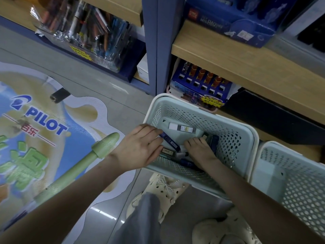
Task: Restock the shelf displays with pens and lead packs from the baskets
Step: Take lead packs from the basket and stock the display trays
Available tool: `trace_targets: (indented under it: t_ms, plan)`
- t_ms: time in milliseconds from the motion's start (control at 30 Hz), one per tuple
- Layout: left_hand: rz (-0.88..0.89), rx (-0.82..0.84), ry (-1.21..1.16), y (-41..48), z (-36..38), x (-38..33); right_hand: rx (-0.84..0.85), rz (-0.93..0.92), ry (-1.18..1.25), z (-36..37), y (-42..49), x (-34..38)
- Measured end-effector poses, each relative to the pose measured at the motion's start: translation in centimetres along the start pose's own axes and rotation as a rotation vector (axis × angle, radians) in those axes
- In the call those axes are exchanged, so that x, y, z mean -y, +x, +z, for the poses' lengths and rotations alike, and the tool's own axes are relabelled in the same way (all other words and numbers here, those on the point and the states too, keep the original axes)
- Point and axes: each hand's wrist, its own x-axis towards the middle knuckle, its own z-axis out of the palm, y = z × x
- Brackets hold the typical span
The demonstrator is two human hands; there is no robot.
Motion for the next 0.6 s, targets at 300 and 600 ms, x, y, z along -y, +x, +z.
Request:
trace_targets:
  t_ms: [300,600]
  plan:
    - [0.006,0.007,-0.006,0.0,0.0,-0.3,-0.029,0.015,-0.090,0.7,0.1,0.3]
    - [0.009,0.017,-0.019,0.0,0.1,-0.4,-0.070,-0.045,-0.101,0.2,0.2,0.3]
